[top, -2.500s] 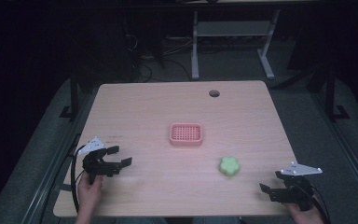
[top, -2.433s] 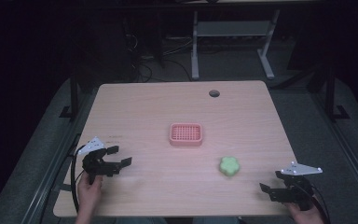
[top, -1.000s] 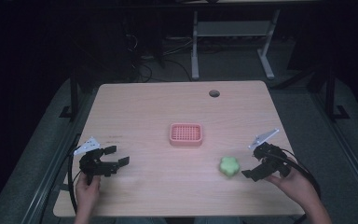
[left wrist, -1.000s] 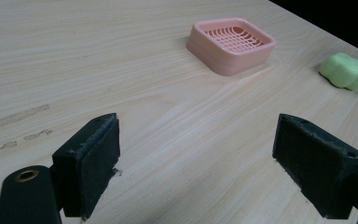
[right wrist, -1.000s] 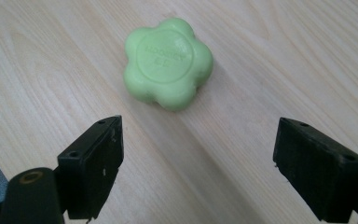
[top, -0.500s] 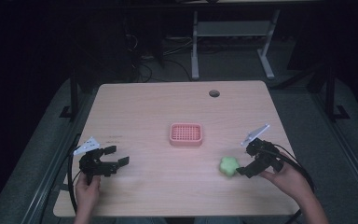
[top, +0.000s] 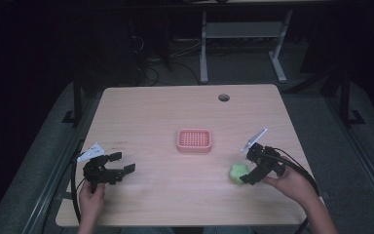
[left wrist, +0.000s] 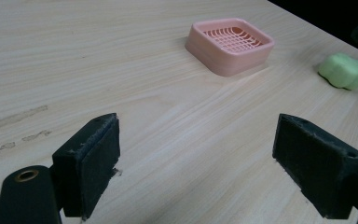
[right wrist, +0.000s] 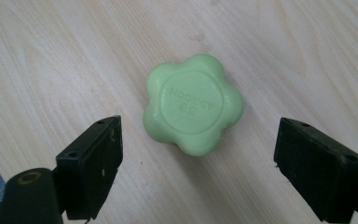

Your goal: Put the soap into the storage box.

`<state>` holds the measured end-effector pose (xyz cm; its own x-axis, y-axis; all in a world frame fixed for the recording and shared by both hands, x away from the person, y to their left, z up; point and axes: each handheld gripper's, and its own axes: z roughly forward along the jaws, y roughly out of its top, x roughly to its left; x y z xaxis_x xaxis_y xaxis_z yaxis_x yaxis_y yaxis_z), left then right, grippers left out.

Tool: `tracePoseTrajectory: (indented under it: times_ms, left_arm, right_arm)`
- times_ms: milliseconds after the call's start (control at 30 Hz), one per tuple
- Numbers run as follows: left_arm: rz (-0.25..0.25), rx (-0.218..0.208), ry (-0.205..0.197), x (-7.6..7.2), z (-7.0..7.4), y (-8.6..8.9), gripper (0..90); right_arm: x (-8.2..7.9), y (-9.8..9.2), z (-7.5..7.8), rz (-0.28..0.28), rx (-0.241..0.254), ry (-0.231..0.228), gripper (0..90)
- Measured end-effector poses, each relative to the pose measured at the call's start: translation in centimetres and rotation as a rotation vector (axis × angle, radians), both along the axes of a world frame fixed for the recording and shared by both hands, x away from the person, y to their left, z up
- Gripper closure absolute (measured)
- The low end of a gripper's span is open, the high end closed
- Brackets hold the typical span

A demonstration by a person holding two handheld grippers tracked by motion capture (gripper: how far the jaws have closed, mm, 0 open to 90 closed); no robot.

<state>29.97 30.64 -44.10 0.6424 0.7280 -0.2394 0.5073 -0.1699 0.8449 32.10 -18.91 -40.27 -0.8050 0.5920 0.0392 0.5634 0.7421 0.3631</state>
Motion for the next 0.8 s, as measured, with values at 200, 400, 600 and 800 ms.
tracePoseTrajectory:
  times_ms: [200, 400, 600, 800]
  left_arm:
    - [-0.001, -0.001, -0.003, 0.0, 0.0, 0.1, 14.6]
    - [-0.002, 0.0, -0.003, 0.0, 0.0, 0.1, 14.6]
    - [-0.002, 0.0, -0.003, 0.0, 0.0, 0.1, 14.6]
    - [-0.001, -0.002, -0.003, 0.0, 0.0, 0.1, 14.6]
  right_arm:
    - [0.4, 0.8, -0.4, 0.018, -0.022, 0.015, 14.9]
    - [0.7, 1.5, -0.6, 0.023, -0.034, 0.025, 14.9]
    - [1.2, 2.3, -1.2, 0.027, -0.061, 0.041, 14.9]
    - [1.8, 2.9, -1.9, 0.033, -0.095, 0.058, 15.0]
